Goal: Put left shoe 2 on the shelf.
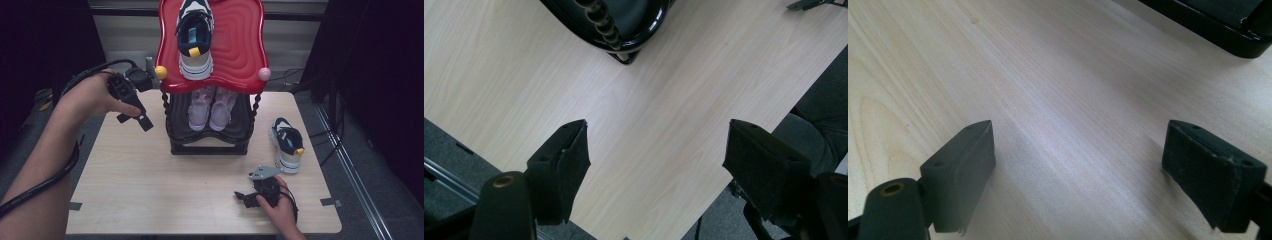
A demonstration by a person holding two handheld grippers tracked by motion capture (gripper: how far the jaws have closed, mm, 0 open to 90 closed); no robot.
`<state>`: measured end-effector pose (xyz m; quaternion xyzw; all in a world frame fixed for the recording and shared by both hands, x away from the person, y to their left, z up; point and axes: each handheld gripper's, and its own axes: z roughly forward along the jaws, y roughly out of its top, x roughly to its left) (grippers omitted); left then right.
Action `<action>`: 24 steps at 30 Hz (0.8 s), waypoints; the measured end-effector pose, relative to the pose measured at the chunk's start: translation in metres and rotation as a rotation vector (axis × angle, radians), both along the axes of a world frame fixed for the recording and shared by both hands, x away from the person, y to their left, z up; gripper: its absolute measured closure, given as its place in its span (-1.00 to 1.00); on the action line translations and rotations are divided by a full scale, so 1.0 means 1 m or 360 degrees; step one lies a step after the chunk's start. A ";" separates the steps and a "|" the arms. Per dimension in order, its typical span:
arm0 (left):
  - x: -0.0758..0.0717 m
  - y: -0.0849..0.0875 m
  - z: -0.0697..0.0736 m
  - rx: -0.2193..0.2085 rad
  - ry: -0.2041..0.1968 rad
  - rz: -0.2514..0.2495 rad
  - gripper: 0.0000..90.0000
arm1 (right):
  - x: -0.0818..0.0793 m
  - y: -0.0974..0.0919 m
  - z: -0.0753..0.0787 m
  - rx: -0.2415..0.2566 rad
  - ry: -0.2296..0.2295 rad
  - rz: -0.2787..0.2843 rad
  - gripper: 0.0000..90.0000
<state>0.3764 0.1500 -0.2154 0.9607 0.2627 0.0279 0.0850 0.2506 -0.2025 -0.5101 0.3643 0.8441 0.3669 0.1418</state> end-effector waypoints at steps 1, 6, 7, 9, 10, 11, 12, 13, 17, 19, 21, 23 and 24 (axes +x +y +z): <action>-0.001 0.000 -0.002 -0.0003 -0.0001 -0.0003 -0.43 | 0.000 0.000 0.000 0.0000 0.0000 0.0000 -0.70; -0.004 0.001 -0.014 0.0003 0.0009 -0.0012 -0.43 | 0.000 0.000 0.000 0.0001 0.0003 -0.0002 -0.70; -0.004 0.001 -0.018 0.0008 0.0018 -0.0011 -0.43 | 0.000 0.000 0.000 0.0001 0.0003 -0.0002 -0.70; -0.004 0.000 -0.023 0.0012 0.0025 -0.0004 -0.43 | 0.000 0.000 0.000 0.0001 0.0003 -0.0001 -0.70; -0.004 0.000 -0.025 0.0013 0.0028 -0.0007 -0.43 | 0.000 0.000 0.000 0.0001 0.0003 -0.0001 -0.70; -0.004 0.000 -0.027 0.0015 0.0031 -0.0023 -0.43 | 0.000 0.000 0.000 0.0000 0.0000 0.0000 -0.70; -0.005 -0.001 -0.030 0.0008 0.0034 -0.0006 -0.43 | 0.000 0.000 0.000 0.0001 0.0003 -0.0001 -0.70; -0.005 -0.002 -0.032 0.0007 0.0036 -0.0016 -0.43 | 0.000 0.000 0.000 0.0000 0.0000 0.0000 -0.70; -0.007 -0.005 -0.039 -0.0002 0.0040 -0.0025 -0.43 | 0.000 0.000 0.000 0.0000 0.0000 0.0000 -0.70; -0.008 -0.006 -0.044 0.0000 0.0042 -0.0044 -0.43 | 0.000 0.000 0.000 0.0000 0.0000 0.0000 -0.70; -0.009 -0.007 -0.049 -0.0003 0.0045 -0.0036 -0.43 | 0.000 0.000 0.000 0.0000 0.0000 0.0000 -0.70; -0.009 -0.008 -0.055 0.0005 0.0058 -0.0046 -0.43 | 0.000 0.000 0.000 0.0000 0.0000 0.0000 -0.70; -0.010 -0.009 -0.059 0.0006 0.0065 -0.0038 -0.43 | 0.000 0.000 0.000 0.0001 0.0003 -0.0001 -0.70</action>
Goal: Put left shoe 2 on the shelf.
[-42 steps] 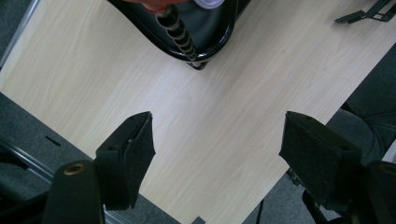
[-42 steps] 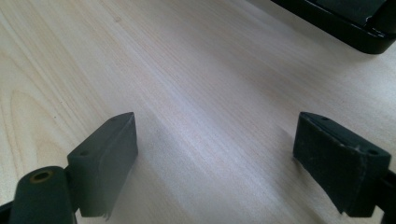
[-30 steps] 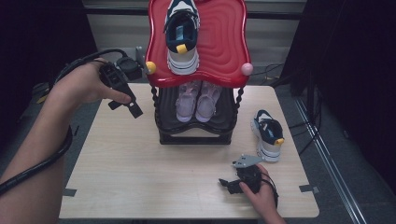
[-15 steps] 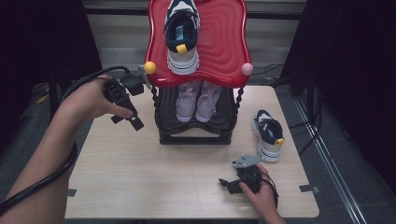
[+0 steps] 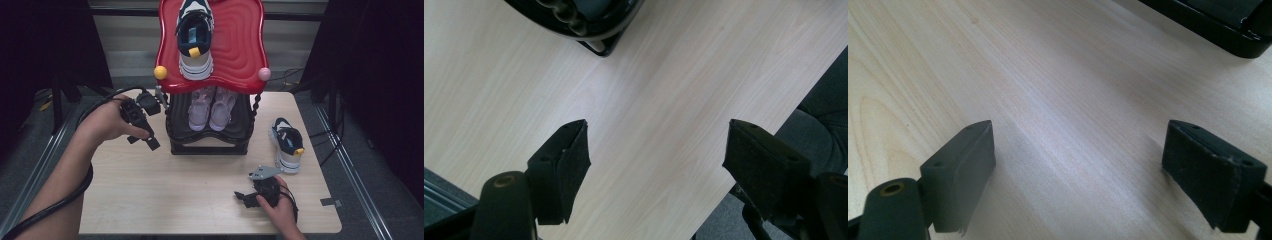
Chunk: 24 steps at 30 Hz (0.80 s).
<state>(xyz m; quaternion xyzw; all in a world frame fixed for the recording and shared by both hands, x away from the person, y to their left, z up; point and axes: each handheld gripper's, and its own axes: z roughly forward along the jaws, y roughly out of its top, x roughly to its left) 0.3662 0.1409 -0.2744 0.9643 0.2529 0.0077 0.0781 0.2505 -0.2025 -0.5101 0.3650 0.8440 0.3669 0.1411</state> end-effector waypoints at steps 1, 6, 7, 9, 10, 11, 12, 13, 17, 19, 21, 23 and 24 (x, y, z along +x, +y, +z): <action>0.000 0.000 -0.003 0.0005 0.0014 0.0002 -0.43 | 0.000 0.000 0.000 -0.0001 -0.0003 0.0001 -0.70; -0.001 -0.001 -0.022 -0.0007 0.0059 -0.0003 -0.43 | 0.000 0.000 0.000 0.0003 -0.0001 -0.0002 -0.70; 0.000 -0.001 -0.026 0.0001 0.0073 -0.0006 -0.43 | 0.000 0.000 0.000 0.0002 -0.0005 0.0000 -0.70; 0.000 -0.001 -0.033 0.0022 0.0092 -0.0015 -0.43 | 0.000 0.000 0.000 0.0002 -0.0005 0.0001 -0.70; 0.000 -0.001 -0.037 0.0022 0.0099 -0.0003 -0.43 | 0.000 0.000 0.000 0.0002 -0.0005 0.0000 -0.70; 0.001 -0.001 -0.041 0.0038 0.0105 -0.0009 -0.43 | 0.000 0.000 0.000 0.0002 -0.0005 0.0000 -0.70; 0.000 -0.001 -0.044 0.0036 0.0112 0.0001 -0.43 | 0.000 0.000 0.000 0.0002 -0.0005 0.0000 -0.70; 0.000 -0.001 -0.047 0.0034 0.0119 0.0008 -0.43 | 0.000 0.000 0.000 0.0002 -0.0005 0.0001 -0.70; 0.002 -0.001 -0.060 0.0048 0.0146 -0.0005 -0.43 | 0.000 0.000 0.000 0.0002 -0.0006 0.0001 -0.70; 0.002 -0.001 -0.066 0.0049 0.0161 -0.0006 -0.43 | 0.000 0.000 0.000 0.0002 -0.0005 0.0001 -0.70; 0.002 -0.002 -0.072 0.0052 0.0163 -0.0014 -0.43 | 0.000 0.000 0.000 0.0002 -0.0005 0.0001 -0.70; 0.002 -0.002 -0.079 0.0051 0.0169 -0.0016 -0.43 | 0.000 0.000 0.000 0.0002 -0.0005 0.0001 -0.70; 0.001 -0.002 -0.082 0.0042 0.0178 0.0001 -0.44 | 0.000 0.000 0.000 0.0001 -0.0008 0.0003 -0.70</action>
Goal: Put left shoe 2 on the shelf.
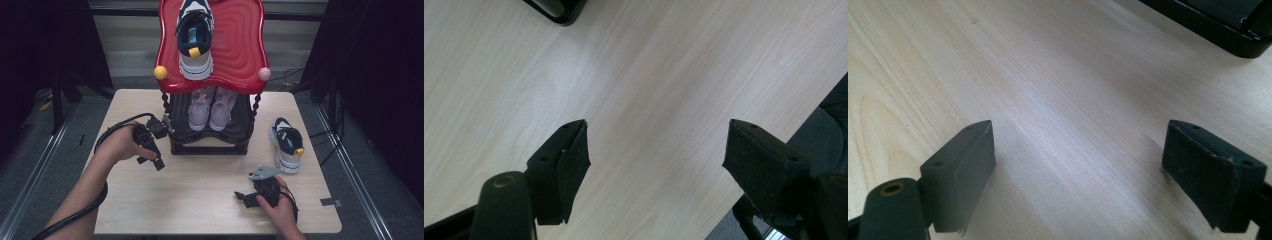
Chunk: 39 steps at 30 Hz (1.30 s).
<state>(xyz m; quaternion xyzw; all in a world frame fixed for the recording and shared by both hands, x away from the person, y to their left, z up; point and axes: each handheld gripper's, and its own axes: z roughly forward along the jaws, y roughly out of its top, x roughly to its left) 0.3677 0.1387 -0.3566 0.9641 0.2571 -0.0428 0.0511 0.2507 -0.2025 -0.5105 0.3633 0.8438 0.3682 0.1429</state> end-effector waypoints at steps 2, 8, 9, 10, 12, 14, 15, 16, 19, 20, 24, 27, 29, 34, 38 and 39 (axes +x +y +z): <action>0.000 0.000 -0.007 -0.0002 0.0014 0.0004 -0.44 | 0.000 0.000 0.000 0.0000 0.0001 -0.0002 -0.70; 0.000 0.001 -0.025 0.0023 0.0042 -0.0003 -0.44 | 0.000 0.000 0.000 0.0001 0.0003 -0.0002 -0.70; 0.000 0.002 -0.028 0.0020 0.0045 0.0003 -0.44 | 0.000 0.000 0.000 0.0001 0.0001 -0.0001 -0.70; -0.001 0.001 -0.031 0.0014 0.0046 0.0012 -0.44 | 0.000 0.000 0.000 0.0001 0.0003 -0.0002 -0.70; -0.001 0.002 -0.037 -0.0007 0.0047 0.0026 -0.44 | 0.000 0.000 0.000 0.0001 0.0001 -0.0001 -0.70; -0.002 0.002 -0.042 -0.0033 0.0045 0.0046 -0.44 | 0.000 0.000 0.000 0.0001 0.0006 -0.0003 -0.70; -0.002 0.003 -0.045 -0.0038 0.0047 0.0046 -0.45 | 0.000 0.000 0.000 0.0001 0.0006 -0.0003 -0.70; -0.002 0.004 -0.048 -0.0042 0.0046 0.0052 -0.45 | 0.000 0.000 0.000 0.0002 0.0007 -0.0004 -0.70; -0.003 0.006 -0.055 -0.0062 0.0043 0.0064 -0.45 | 0.000 0.000 0.000 -0.0002 0.0006 0.0000 -0.70; -0.003 0.007 -0.058 -0.0071 0.0041 0.0071 -0.45 | 0.000 0.000 0.000 -0.0002 0.0006 0.0000 -0.70; -0.002 0.011 -0.064 -0.0111 0.0016 0.0101 -0.46 | 0.000 0.000 0.000 -0.0002 0.0006 0.0000 -0.70; -0.002 0.016 -0.067 -0.0136 -0.0015 0.0125 -0.47 | 0.000 0.000 0.000 -0.0003 0.0005 0.0001 -0.70; -0.002 0.019 -0.069 -0.0163 -0.0033 0.0144 -0.47 | 0.000 0.000 0.000 -0.0003 0.0005 -0.0001 -0.70; -0.004 0.024 -0.075 -0.0206 -0.0075 0.0177 -0.47 | -0.001 0.000 0.000 -0.0003 0.0008 -0.0005 -0.70; -0.005 0.026 -0.080 -0.0246 -0.0125 0.0200 -0.48 | -0.001 0.000 0.000 -0.0002 0.0010 -0.0008 -0.70; -0.004 0.026 -0.082 -0.0267 -0.0147 0.0211 -0.48 | -0.001 0.000 0.000 -0.0002 0.0010 -0.0007 -0.70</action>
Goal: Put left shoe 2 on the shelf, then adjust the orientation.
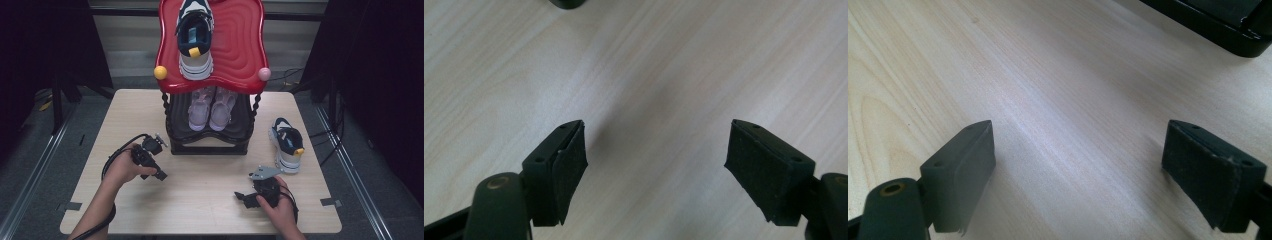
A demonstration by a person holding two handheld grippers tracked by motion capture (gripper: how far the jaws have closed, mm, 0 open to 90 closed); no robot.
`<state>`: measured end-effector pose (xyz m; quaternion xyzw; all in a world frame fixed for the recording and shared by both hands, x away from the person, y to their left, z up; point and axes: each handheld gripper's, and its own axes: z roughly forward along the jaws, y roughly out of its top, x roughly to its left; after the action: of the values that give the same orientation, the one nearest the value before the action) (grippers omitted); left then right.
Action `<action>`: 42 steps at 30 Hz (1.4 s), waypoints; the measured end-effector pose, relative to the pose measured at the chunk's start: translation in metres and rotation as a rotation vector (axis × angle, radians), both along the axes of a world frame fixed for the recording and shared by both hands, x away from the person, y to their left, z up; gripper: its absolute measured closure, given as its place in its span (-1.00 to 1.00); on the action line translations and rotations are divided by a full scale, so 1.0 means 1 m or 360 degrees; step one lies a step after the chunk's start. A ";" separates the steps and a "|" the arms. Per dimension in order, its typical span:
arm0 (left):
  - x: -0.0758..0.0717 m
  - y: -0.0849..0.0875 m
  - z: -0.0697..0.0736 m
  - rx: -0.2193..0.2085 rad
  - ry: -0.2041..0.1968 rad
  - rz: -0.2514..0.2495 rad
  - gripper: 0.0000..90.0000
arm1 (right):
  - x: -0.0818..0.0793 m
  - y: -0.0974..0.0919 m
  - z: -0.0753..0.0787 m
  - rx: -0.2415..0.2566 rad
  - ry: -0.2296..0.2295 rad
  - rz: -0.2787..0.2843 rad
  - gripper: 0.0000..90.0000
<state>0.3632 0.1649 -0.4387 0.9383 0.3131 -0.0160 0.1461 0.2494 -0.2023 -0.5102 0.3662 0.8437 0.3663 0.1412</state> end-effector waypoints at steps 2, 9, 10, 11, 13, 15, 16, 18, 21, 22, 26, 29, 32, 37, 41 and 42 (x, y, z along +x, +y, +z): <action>0.001 0.000 -0.002 -0.0026 -0.0048 0.0017 -0.48 | 0.000 0.000 0.000 0.0000 0.0000 0.0000 -0.70; 0.002 -0.001 -0.012 -0.0138 -0.0162 0.0090 -0.51 | 0.000 0.000 0.000 0.0001 0.0001 0.0001 -0.70; 0.002 -0.001 -0.014 -0.0153 -0.0178 0.0098 -0.52 | 0.000 0.000 0.000 0.0001 0.0001 0.0001 -0.70; 0.001 -0.001 -0.016 -0.0164 -0.0190 0.0108 -0.52 | 0.000 0.000 0.000 0.0001 0.0001 0.0001 -0.70; 0.000 -0.001 -0.020 -0.0190 -0.0207 0.0112 -0.52 | 0.000 0.000 0.000 0.0001 0.0001 0.0001 -0.70; -0.001 -0.001 -0.025 -0.0209 -0.0231 0.0125 -0.53 | 0.000 0.000 0.000 0.0001 0.0001 0.0002 -0.70; -0.002 -0.002 -0.027 -0.0230 -0.0244 0.0136 -0.53 | 0.000 0.000 0.000 0.0001 0.0001 0.0002 -0.70; -0.003 -0.003 -0.032 -0.0259 -0.0265 0.0155 -0.53 | 0.000 0.000 0.000 0.0001 0.0001 0.0002 -0.70; -0.006 -0.004 -0.038 -0.0214 -0.0315 0.0155 -0.55 | 0.000 0.000 0.000 0.0001 0.0001 0.0002 -0.70; -0.007 -0.004 -0.041 -0.0230 -0.0328 0.0168 -0.56 | 0.000 0.000 0.000 0.0001 0.0001 0.0002 -0.70; -0.009 0.000 -0.051 -0.0304 -0.0379 0.0222 -0.59 | 0.000 0.000 0.000 -0.0002 0.0001 0.0002 -0.70; -0.013 0.002 -0.054 -0.0338 -0.0435 0.0250 -0.64 | 0.000 0.000 0.000 -0.0003 0.0002 0.0001 -0.70; -0.017 0.001 -0.058 -0.0359 -0.0504 0.0272 -0.67 | 0.000 0.000 0.000 -0.0002 0.0003 0.0001 -0.70; -0.022 0.004 -0.062 -0.0409 -0.0573 0.0295 -0.71 | 0.000 0.000 0.000 -0.0002 0.0003 0.0002 -0.70; -0.023 0.006 -0.067 -0.0454 -0.0607 0.0313 -0.80 | 0.000 0.000 0.000 -0.0003 0.0001 0.0003 -0.70; -0.023 0.006 -0.068 -0.0465 -0.0620 0.0323 -0.83 | 0.000 0.000 0.000 -0.0004 0.0001 0.0004 -0.70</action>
<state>0.3401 0.1709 -0.5066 0.8564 0.3660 0.1345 0.3385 0.2495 -0.2024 -0.5101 0.3652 0.8446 0.3653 0.1409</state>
